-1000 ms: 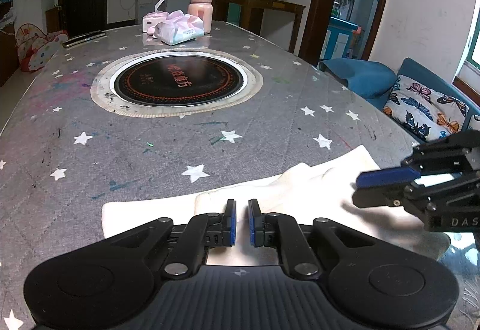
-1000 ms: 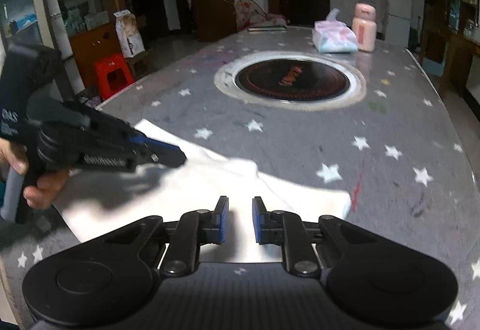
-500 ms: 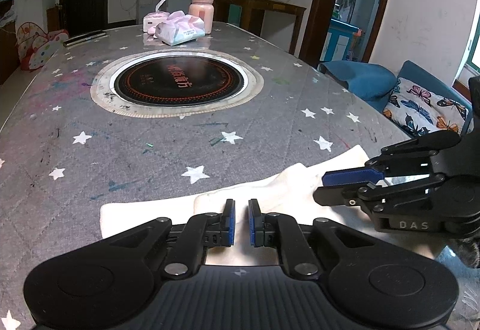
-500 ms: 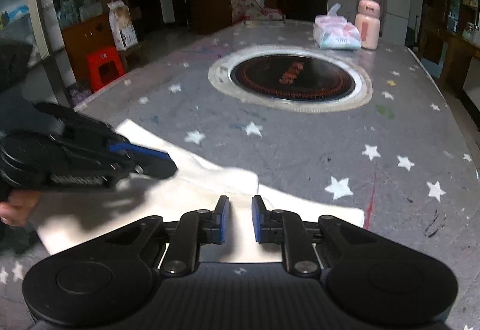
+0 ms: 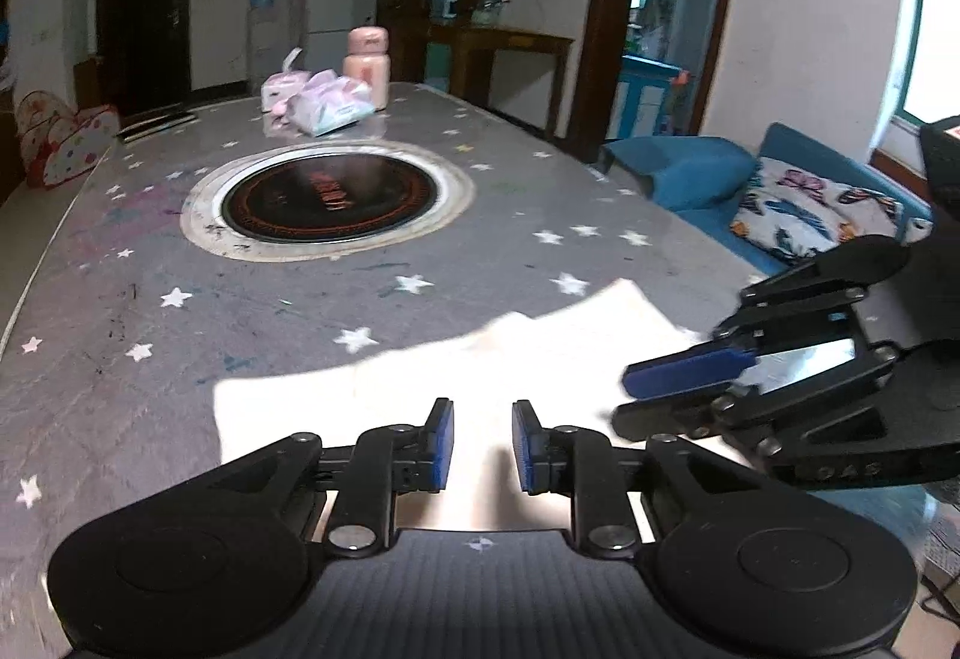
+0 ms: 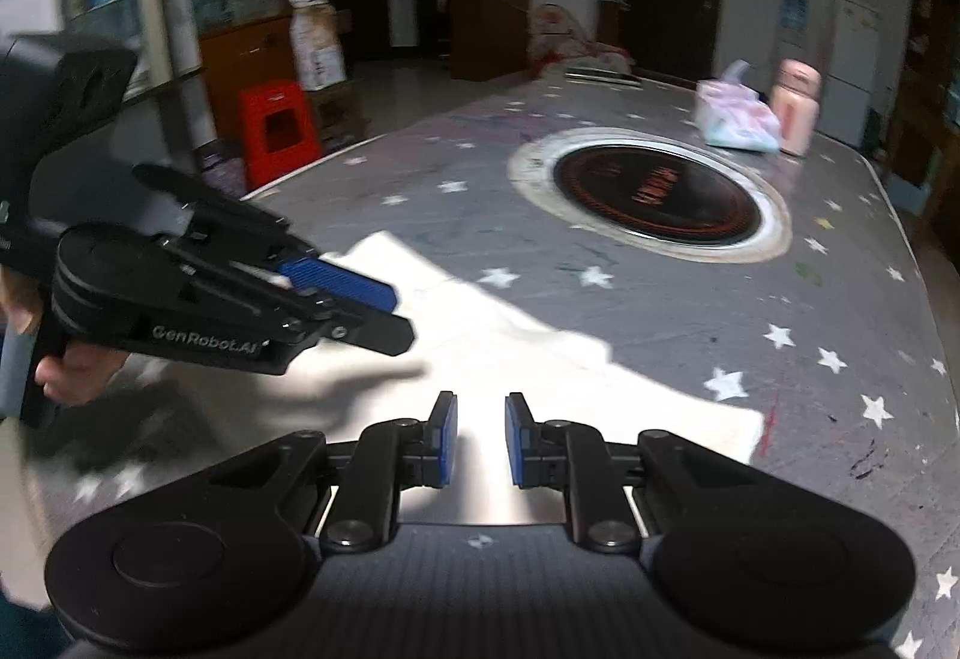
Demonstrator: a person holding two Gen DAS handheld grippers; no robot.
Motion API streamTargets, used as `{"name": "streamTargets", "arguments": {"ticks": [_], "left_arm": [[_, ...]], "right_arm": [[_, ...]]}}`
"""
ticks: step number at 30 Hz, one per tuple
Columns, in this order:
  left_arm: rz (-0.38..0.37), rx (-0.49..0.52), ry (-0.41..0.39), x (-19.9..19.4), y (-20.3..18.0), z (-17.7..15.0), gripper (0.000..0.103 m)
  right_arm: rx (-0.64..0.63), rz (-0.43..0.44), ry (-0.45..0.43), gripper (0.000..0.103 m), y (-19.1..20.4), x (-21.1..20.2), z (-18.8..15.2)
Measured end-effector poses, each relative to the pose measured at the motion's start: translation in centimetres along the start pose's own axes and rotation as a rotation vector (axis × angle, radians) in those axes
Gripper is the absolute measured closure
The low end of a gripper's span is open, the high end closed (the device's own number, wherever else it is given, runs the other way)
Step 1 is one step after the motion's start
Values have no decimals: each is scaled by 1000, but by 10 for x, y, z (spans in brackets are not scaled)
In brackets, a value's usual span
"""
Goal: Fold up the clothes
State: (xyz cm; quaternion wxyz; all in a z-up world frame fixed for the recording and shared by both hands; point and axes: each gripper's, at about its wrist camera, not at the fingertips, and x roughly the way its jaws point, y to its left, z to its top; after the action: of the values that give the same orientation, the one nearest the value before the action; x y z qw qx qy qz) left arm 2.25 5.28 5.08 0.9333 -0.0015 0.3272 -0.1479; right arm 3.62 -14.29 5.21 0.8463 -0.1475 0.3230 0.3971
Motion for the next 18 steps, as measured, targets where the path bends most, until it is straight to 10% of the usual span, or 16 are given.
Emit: {"name": "streamTargets", "arguments": {"ticks": [18], "left_arm": [[-27,35,31,-18,-31,-43,80]], "right_arm": [[-66,-28,4,88,34,-20,-39]]}}
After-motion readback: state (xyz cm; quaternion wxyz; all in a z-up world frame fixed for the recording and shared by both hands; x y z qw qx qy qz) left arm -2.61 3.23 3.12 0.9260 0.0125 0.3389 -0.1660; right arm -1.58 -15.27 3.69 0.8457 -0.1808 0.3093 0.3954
